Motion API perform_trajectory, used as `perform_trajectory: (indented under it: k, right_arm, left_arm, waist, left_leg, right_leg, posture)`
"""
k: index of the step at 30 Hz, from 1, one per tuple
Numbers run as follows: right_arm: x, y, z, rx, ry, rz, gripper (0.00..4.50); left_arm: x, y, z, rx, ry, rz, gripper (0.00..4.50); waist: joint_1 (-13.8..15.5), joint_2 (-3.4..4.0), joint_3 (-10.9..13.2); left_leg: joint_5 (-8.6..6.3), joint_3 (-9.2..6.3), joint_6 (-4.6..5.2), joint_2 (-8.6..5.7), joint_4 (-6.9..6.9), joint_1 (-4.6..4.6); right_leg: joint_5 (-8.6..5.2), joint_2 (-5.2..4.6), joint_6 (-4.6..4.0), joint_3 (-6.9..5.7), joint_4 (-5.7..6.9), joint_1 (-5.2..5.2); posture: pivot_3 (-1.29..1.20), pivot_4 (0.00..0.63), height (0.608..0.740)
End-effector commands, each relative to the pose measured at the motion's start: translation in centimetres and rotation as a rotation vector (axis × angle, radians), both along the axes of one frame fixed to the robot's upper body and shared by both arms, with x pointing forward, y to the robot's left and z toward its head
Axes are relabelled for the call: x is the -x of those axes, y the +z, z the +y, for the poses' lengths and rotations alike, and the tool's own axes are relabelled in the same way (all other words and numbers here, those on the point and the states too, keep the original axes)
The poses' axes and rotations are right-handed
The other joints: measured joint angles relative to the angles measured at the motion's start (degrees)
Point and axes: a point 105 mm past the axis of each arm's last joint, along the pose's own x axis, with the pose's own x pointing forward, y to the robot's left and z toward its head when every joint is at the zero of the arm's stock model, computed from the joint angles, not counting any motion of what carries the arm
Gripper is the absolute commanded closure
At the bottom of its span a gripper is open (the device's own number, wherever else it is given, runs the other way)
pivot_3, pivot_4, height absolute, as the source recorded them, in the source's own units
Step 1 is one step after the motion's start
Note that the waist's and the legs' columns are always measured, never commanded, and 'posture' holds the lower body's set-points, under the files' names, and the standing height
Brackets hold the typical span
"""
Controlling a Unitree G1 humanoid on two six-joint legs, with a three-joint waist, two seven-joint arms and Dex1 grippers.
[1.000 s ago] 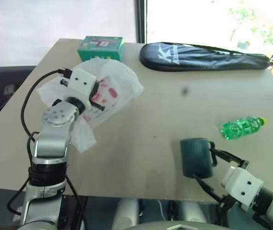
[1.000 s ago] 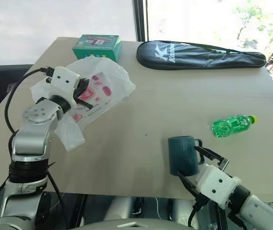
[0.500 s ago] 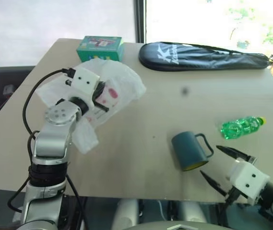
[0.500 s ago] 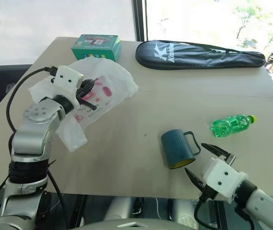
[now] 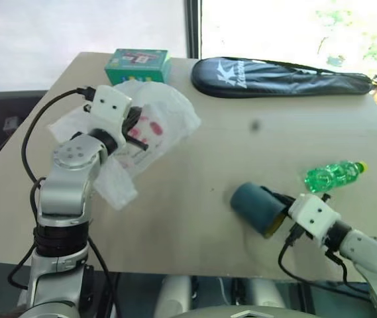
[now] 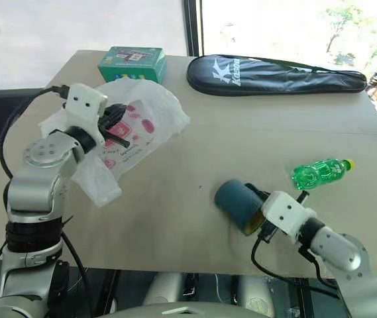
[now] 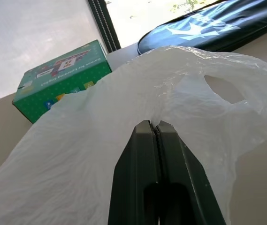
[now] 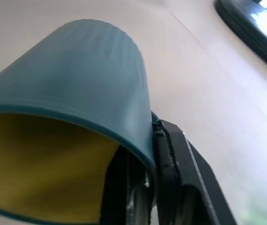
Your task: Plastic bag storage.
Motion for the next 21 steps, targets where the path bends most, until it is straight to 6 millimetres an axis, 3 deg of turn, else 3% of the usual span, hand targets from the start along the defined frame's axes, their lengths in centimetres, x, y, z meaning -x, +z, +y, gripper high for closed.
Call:
perform_trajectory:
  k: [1, 4, 7, 11, 16, 18, 21]
  right_arm:
    - [-2.8, 2.6, 2.1, -0.111, 0.044, -0.019, 4.45]
    - [-5.9, 3.6, 4.4, -0.135, 0.069, -0.020, 4.45]
    - [-9.2, 4.7, 9.2, -0.174, 0.133, -0.028, 4.45]
    - [-11.9, 5.0, 13.1, -0.185, 0.141, -0.037, 4.45]
    - [-14.0, 5.9, 18.0, -0.246, 0.149, -0.043, 4.45]
    - [-15.6, 6.2, 19.5, -0.239, 0.055, -0.101, 4.45]
    - [-15.9, 5.7, 22.2, -0.187, 0.062, -0.087, 4.45]
  left_arm:
    - [0.9, 2.8, -1.5, 0.075, -0.084, -0.063, 4.50]
    - [1.2, 3.6, -2.2, 0.123, -0.122, -0.056, 4.50]
    - [1.6, 5.0, -2.8, 0.203, -0.160, -0.044, 4.50]
    - [2.4, 5.6, -3.9, 0.253, -0.216, -0.021, 4.50]
    - [3.5, 5.6, -5.5, 0.293, -0.290, 0.035, 4.50]
    - [4.1, 4.6, -6.1, 0.284, -0.319, 0.081, 4.50]
    - [4.3, 4.1, -6.3, 0.319, -0.320, 0.110, 4.50]
  waist:
    - [-0.24, -0.04, 0.09]
    - [-0.32, -0.13, 0.15]
    - [-0.77, -0.18, 0.30]
    - [-1.06, -0.17, 0.32]
    - [-1.68, -0.26, 0.46]
    - [-1.93, -0.24, 0.48]
    - [-2.12, -0.21, 0.51]
  left_leg:
    - [0.00, 0.00, 0.00, 0.00, 0.06, 0.00]
    - [0.00, 0.00, 0.00, -0.02, 0.17, 0.03]
    - [0.03, 0.00, -0.05, -0.04, 0.18, 0.04]
    - [0.08, 0.02, -0.11, -0.08, 0.16, -0.06]
    - [0.08, 0.01, -0.12, -0.10, 0.16, -0.17]
    - [0.12, 0.00, -0.18, -0.09, 0.15, -0.16]
    - [0.16, -0.02, -0.26, -0.07, 0.08, -0.08]
  right_leg:
    - [0.01, 0.00, 0.00, 0.01, 0.04, 0.00]
    - [0.01, -0.03, 0.00, 0.01, 0.25, -0.02]
    - [0.00, -0.01, -0.04, 0.02, 0.52, -0.10]
    - [-0.03, -0.02, -0.06, 0.07, 0.59, -0.24]
    - [-0.02, -0.05, -0.04, 0.03, 0.55, -0.30]
    - [-0.02, -0.03, -0.05, 0.02, 0.62, -0.34]
    - [-0.02, -0.03, -0.07, 0.02, 0.65, -0.31]
  posture:
    - [0.00, 0.150, 0.740]
    - [0.00, 0.150, 0.740]
    - [0.00, 0.150, 0.740]
    - [0.00, 0.150, 0.740]
    - [0.00, 0.150, 0.740]
    - [0.00, 0.150, 0.740]
    - [0.00, 0.150, 0.740]
